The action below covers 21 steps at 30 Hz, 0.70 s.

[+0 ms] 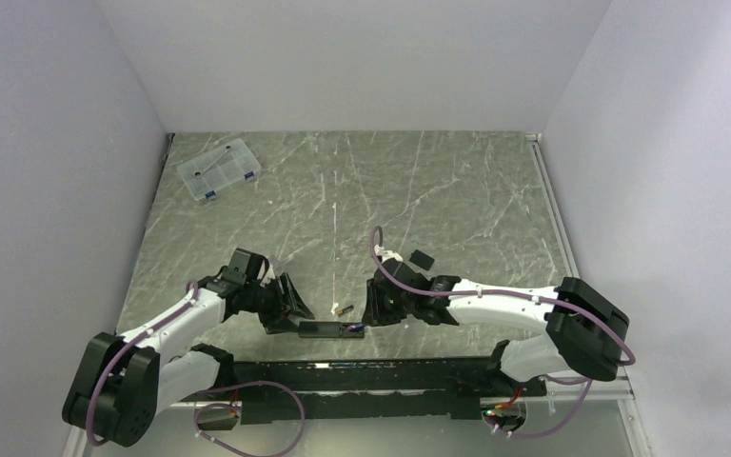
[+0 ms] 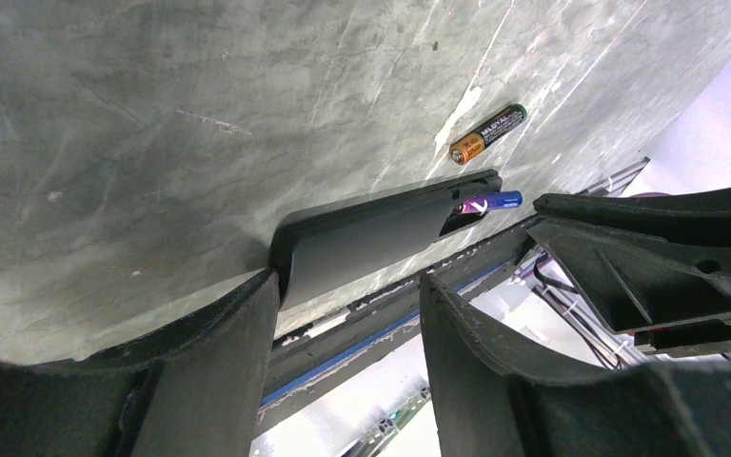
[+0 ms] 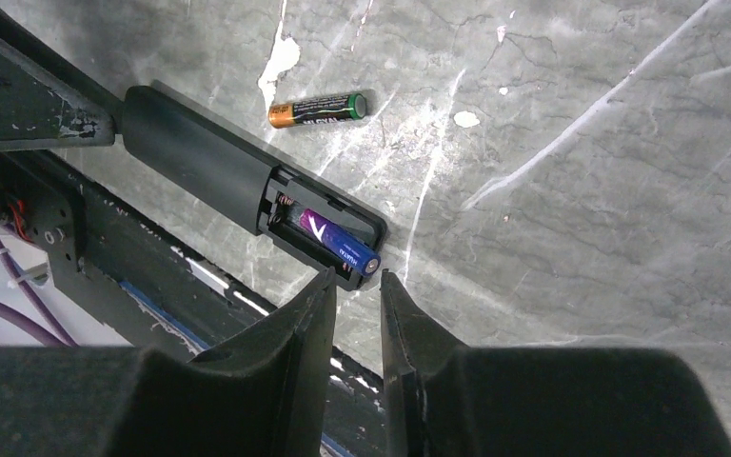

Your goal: Load the batteries into the remote control

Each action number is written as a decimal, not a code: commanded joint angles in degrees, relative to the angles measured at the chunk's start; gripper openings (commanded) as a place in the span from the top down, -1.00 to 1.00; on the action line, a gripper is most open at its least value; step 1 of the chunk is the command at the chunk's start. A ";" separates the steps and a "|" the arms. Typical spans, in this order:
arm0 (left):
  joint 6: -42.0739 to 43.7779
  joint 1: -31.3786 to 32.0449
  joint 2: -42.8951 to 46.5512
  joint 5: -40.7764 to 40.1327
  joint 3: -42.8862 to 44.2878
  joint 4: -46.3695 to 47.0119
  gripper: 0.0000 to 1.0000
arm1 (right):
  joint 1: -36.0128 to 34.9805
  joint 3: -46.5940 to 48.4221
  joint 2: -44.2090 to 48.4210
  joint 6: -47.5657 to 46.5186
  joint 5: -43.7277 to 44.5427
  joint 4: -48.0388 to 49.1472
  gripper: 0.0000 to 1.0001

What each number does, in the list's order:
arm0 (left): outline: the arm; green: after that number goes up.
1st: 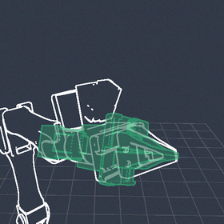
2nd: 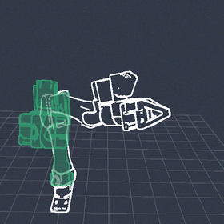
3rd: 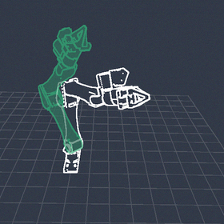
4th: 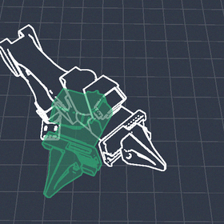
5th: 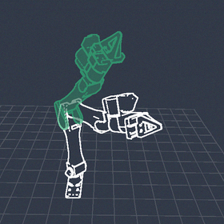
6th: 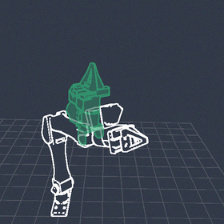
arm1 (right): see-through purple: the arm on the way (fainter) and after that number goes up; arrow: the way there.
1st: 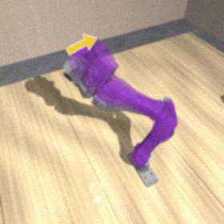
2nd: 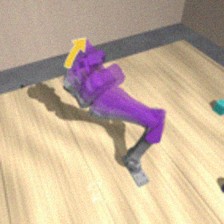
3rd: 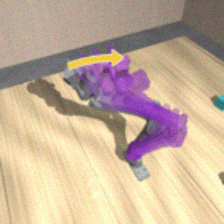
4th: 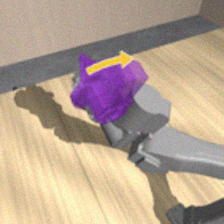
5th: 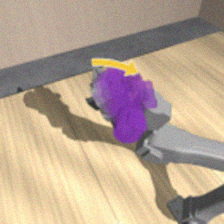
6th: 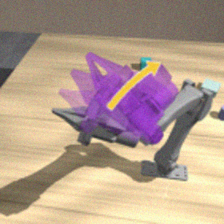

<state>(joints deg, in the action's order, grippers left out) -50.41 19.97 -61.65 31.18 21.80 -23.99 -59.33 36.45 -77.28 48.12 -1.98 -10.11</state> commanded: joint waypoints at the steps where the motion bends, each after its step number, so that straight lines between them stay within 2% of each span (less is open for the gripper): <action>1: 0.67 0.29 0.91 1.60 -0.35 1.66 -0.21 | 0.18 0.01 -0.41 1.19 0.52 0.38 0.47; 21: 0.58 0.30 1.05 1.87 -0.56 2.02 -0.21 | 0.18 0.94 -3.28 1.41 -2.23 2.23 0.46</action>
<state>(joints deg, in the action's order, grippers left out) -50.43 19.97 -61.25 31.70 21.76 -23.35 -59.33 36.45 -80.09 48.66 -3.53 -9.87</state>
